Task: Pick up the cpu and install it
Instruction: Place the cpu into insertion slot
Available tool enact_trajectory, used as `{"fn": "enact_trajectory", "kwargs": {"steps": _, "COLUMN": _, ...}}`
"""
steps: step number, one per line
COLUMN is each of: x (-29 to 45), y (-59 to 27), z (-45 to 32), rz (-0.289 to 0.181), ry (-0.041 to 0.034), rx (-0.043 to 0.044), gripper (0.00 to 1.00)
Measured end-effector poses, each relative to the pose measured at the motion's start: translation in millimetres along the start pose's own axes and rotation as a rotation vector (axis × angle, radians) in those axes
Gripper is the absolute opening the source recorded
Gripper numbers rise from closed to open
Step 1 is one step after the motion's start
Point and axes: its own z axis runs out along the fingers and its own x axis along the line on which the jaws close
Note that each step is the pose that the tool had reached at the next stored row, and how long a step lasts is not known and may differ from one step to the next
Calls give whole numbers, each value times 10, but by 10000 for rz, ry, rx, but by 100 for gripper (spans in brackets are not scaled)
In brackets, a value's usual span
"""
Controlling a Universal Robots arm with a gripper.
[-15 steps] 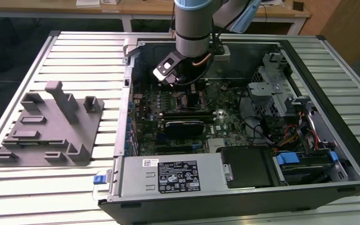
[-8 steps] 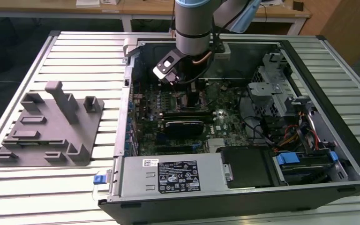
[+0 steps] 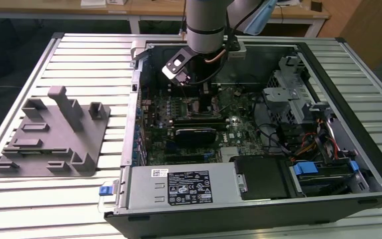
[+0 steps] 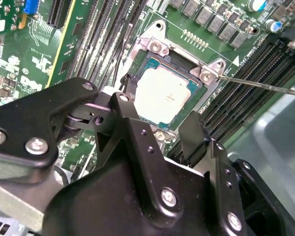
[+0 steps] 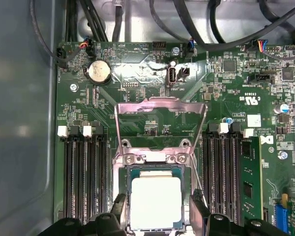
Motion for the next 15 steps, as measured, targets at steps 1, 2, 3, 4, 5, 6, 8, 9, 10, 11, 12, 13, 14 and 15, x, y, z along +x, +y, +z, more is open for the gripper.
{"fn": "enact_trajectory", "kwargs": {"steps": 1, "x": 0, "y": 0, "z": 0, "rz": 0, "ry": 1, "rx": -1, "gripper": 62}}
{"fn": "enact_trajectory", "kwargs": {"steps": 2, "x": 0, "y": 0, "z": 0, "rz": 0, "ry": 0, "rx": 0, "gripper": 62}}
{"fn": "enact_trajectory", "kwargs": {"steps": 3, "x": 0, "y": 0, "z": -1, "rz": 0, "ry": 0, "rx": 0, "gripper": 62}}
{"fn": "enact_trajectory", "kwargs": {"steps": 4, "x": 0, "y": 0, "z": -1, "rz": -1, "ry": -1, "rx": 1, "gripper": 62}}
{"fn": "enact_trajectory", "kwargs": {"steps": 5, "x": 0, "y": 0, "z": -1, "rz": 0, "ry": -1, "rx": 1, "gripper": 60}}
{"fn": "enact_trajectory", "kwargs": {"steps": 6, "x": 0, "y": 0, "z": -1, "rz": 0, "ry": -1, "rx": 1, "gripper": 60}}
{"fn": "enact_trajectory", "kwargs": {"steps": 8, "x": 0, "y": 0, "z": -1, "rz": 0, "ry": 0, "rx": 0, "gripper": 48}}
{"fn": "enact_trajectory", "kwargs": {"steps": 9, "x": 0, "y": 0, "z": -2, "rz": 0, "ry": -1, "rx": 1, "gripper": 48}}
{"fn": "enact_trajectory", "kwargs": {"steps": 10, "x": 0, "y": 0, "z": -2, "rz": 0, "ry": -1, "rx": 1, "gripper": 42}}
{"fn": "enact_trajectory", "kwargs": {"steps": 11, "x": 0, "y": 0, "z": -2, "rz": 0, "ry": -1, "rx": 0, "gripper": 36}}
{"fn": "enact_trajectory", "kwargs": {"steps": 12, "x": 0, "y": 0, "z": -2, "rz": 0, "ry": -1, "rx": 0, "gripper": 36}}
{"fn": "enact_trajectory", "kwargs": {"steps": 13, "x": 0, "y": 0, "z": -2, "rz": 0, "ry": -1, "rx": 1, "gripper": 30}}
{"fn": "enact_trajectory", "kwargs": {"steps": 14, "x": 0, "y": 0, "z": -2, "rz": 0, "ry": -1, "rx": 1, "gripper": 24}}
{"fn": "enact_trajectory", "kwargs": {"steps": 15, "x": 0, "y": 0, "z": -2, "rz": 0, "ry": -1, "rx": 1, "gripper": 18}}
